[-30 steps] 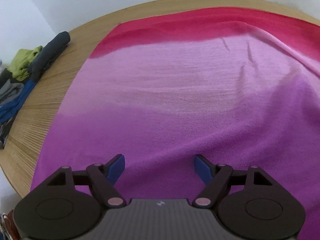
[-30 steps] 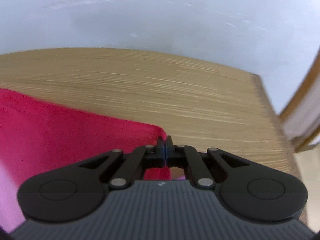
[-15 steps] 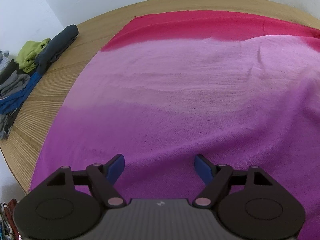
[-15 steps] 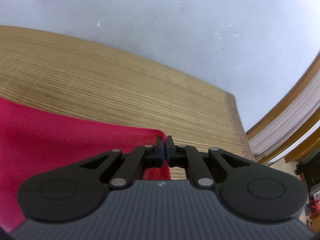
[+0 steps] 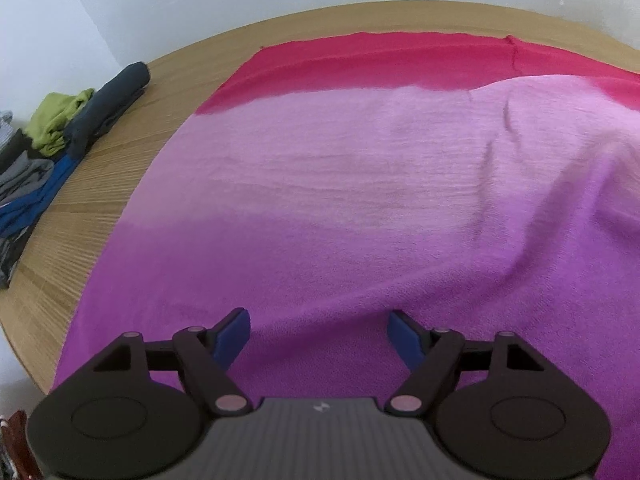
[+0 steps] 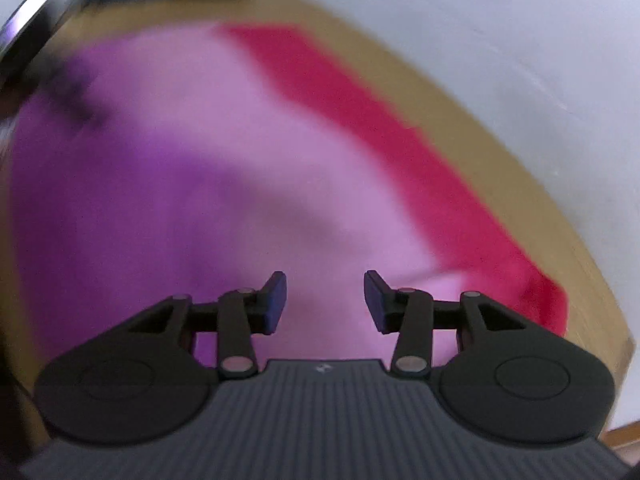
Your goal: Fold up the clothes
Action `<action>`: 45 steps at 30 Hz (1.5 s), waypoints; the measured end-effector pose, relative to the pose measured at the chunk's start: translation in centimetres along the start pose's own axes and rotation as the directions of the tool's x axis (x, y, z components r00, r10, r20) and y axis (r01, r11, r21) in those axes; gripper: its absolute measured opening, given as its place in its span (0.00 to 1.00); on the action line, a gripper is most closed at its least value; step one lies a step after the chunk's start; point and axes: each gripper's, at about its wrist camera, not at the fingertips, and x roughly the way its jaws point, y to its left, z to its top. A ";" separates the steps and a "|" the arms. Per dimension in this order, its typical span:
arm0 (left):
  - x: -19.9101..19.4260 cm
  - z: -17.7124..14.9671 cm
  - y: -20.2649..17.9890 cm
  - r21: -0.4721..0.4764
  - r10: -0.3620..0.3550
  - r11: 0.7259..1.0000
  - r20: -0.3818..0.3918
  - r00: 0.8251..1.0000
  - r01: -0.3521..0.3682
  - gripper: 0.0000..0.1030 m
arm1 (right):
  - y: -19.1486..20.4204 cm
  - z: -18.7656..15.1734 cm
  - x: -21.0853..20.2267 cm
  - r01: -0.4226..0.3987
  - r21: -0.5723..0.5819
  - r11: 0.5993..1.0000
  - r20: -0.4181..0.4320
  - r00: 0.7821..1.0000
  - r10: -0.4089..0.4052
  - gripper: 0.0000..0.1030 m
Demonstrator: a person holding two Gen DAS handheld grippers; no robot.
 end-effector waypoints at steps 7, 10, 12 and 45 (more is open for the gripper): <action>-2.9 -2.4 -1.3 0.098 -0.139 0.987 0.095 0.986 0.130 0.72 | 0.2 -7.4 -2.2 0.131 0.752 0.646 -0.194 0.981 0.028 0.44; -3.5 -3.6 -2.1 0.137 -0.175 0.977 0.089 0.980 0.162 0.72 | 1.6 -9.3 -1.8 0.148 0.894 0.424 -0.172 0.985 0.019 0.44; -3.7 -4.4 -2.4 0.145 -0.208 0.970 0.081 0.975 0.195 0.72 | 2.7 -9.6 -0.8 0.160 0.912 0.378 -0.166 0.986 -0.015 0.46; -7.3 -10.5 1.3 0.220 -0.227 0.953 0.066 0.972 0.207 0.72 | 9.3 -14.2 -9.4 0.328 0.875 0.355 -0.234 0.930 -0.284 0.29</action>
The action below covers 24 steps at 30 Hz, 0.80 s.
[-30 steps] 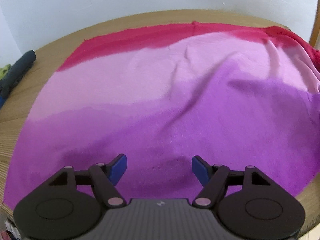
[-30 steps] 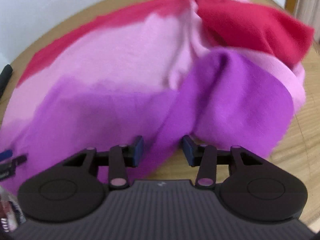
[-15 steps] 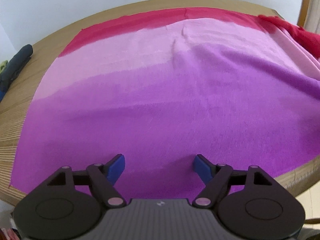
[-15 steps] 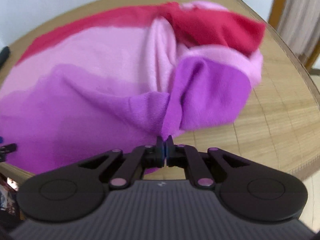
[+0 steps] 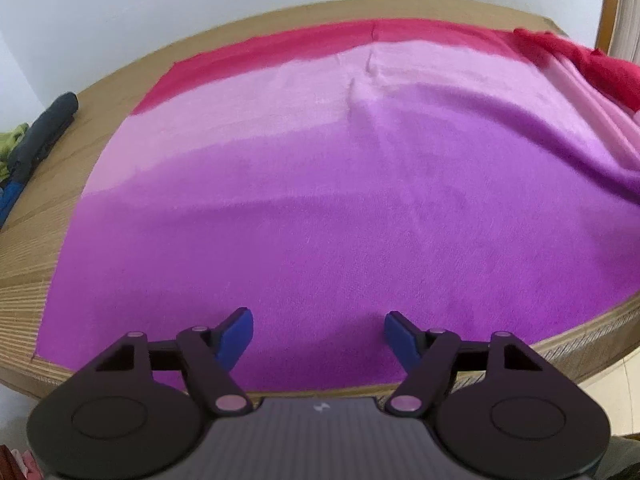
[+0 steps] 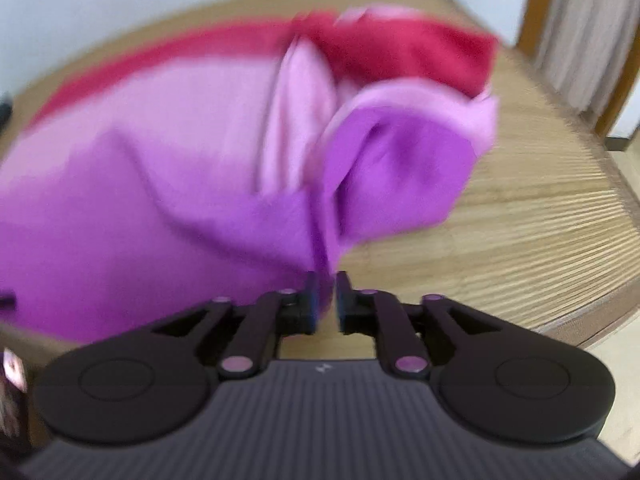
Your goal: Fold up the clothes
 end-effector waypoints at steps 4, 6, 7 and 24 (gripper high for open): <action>-1.6 1.6 -1.6 0.015 -0.027 1.000 0.073 0.997 0.026 0.72 | -4.4 1.8 -0.6 0.061 0.158 0.986 0.101 0.992 -0.078 0.39; -2.3 2.7 -2.9 0.032 -0.057 0.998 0.101 0.993 0.054 0.72 | -6.8 2.9 -0.1 0.070 0.201 0.977 0.136 0.986 -0.099 0.39; -2.6 3.3 -3.7 0.043 -0.077 0.996 0.114 0.991 0.072 0.72 | -7.6 3.4 0.0 0.080 0.190 0.979 0.157 0.981 -0.110 0.39; -1.5 16.7 -36.1 0.355 -0.361 0.892 0.183 0.915 0.281 0.73 | -16.0 16.5 9.4 -0.282 -0.523 0.804 0.057 0.930 0.363 0.40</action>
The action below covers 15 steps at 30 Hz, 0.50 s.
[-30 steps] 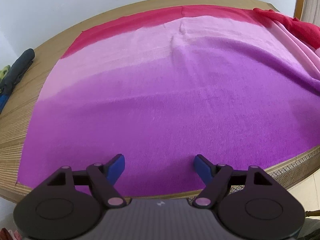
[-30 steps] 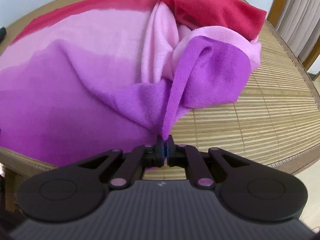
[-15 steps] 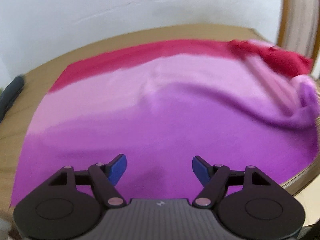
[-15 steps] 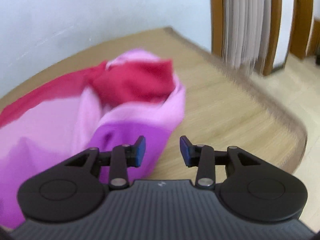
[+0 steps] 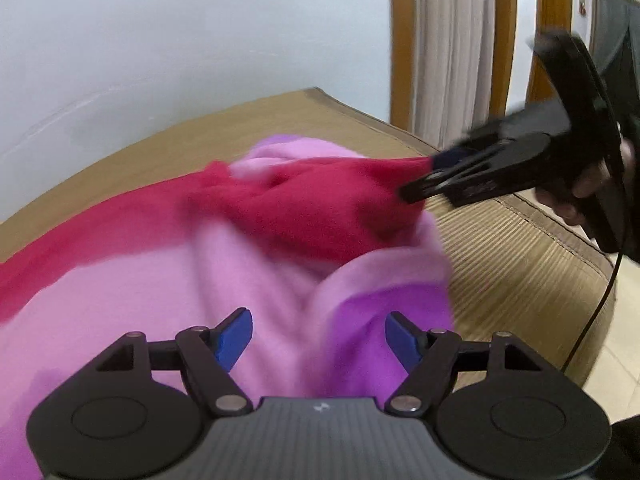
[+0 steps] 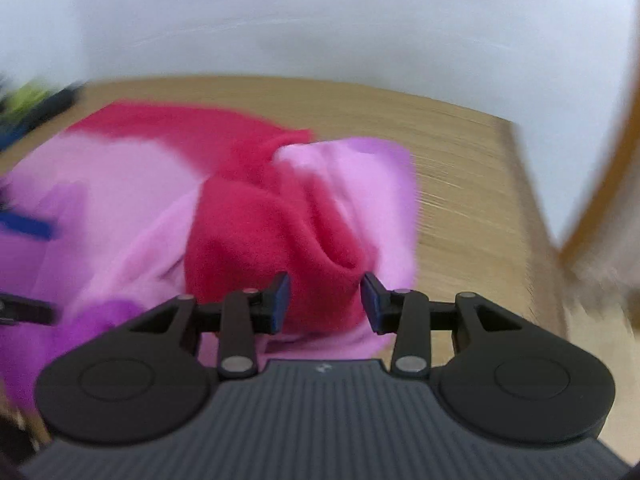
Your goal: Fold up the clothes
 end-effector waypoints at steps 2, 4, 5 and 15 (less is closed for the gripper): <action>2.3 1.2 -1.6 -0.002 0.021 1.000 -0.023 1.000 -0.021 0.73 | -0.8 0.6 1.3 -0.077 -0.091 0.993 -0.037 0.997 0.074 0.40; 4.0 1.6 -2.1 -0.017 0.044 0.999 -0.063 0.997 -0.045 0.72 | -1.5 1.4 2.7 -0.158 -0.150 0.976 -0.091 0.985 0.146 0.33; 4.8 1.7 -2.2 -0.027 0.047 0.998 -0.087 0.995 -0.049 0.67 | -1.9 2.1 3.4 -0.205 -0.155 0.966 -0.123 0.975 0.187 0.18; 6.0 0.3 -1.7 -0.162 0.030 0.985 -0.214 0.976 -0.066 0.33 | -12.7 12.2 7.1 0.016 0.360 0.933 0.189 0.978 -0.089 0.12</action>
